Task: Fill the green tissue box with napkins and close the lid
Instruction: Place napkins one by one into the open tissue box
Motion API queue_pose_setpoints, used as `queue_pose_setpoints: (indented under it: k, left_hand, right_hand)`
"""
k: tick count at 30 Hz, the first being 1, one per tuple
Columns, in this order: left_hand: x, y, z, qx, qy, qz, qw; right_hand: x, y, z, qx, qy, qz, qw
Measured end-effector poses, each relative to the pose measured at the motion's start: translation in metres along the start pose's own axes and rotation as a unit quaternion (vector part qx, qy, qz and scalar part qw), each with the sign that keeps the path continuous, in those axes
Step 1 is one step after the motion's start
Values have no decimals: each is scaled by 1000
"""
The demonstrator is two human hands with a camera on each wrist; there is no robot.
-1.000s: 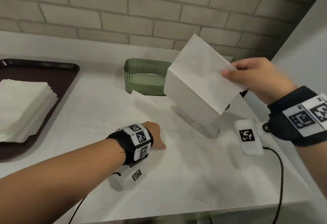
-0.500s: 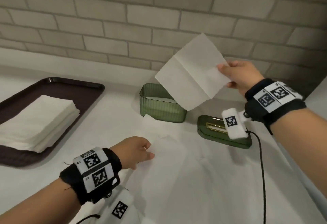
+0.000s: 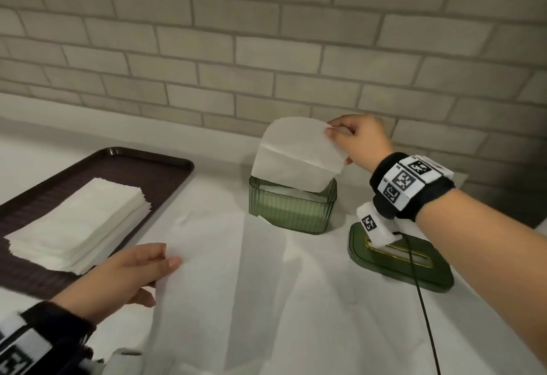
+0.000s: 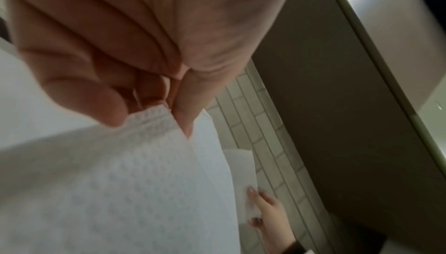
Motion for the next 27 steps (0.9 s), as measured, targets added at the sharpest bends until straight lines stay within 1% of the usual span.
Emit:
queue_pose_setpoints:
  k: [3,4,6,8,9,10,11,14,16,19,21,23,27]
  left_hand:
    - [8,2,5,5,25,18,1000]
    - [10,3,6,3,31,29,999]
    - [13,5,6,7,54,55,997]
    - [17,4,6,7,57,67,996]
    - [19,4,6,8,60,74,995]
    - [19,4,7,6,67,80,995]
    - [18,5,6,10,74,85,994]
    - [20,4,7,26,67,79,994]
    - [21,2,9,33,62,65,995]
    - [21,-2,9,54,75,50,994]
    - [19,-2,9,71,86,45,993]
    - [19,-2,11,83,86,42,992]
    - [22,-3,17,84,82,43,992]
  right_hand:
    - [4,8,8,-77,23,51,995]
    - [6,12,9,-90,43,76,992]
    - [10,25,6,-89,95,129,983]
    - [9,39,-3,-67,143,179,971]
    - [5,45,-9,-49,158,191,968]
    - [-1,50,-15,-28,165,184,968]
    - [-8,52,-21,-5,167,163,972]
    - [-32,49,-35,66,161,61,983]
    - [-42,42,-41,97,133,11,986]
    - [-54,28,-47,111,90,-44,989]
    - [-64,20,-54,120,83,-81,986]
    - [-72,12,-63,129,93,-106,981]
    - [-82,-2,-79,163,144,-143,965]
Point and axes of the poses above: each hand's wrist, its own y-axis away from the middle knuckle, its own z-axis out of the back of the hand, x = y × z, the point moved 5 cm from there along -y, towards the middle knuckle, and after that the axes turned 8 degrees about -y, right-handed, at the moved point
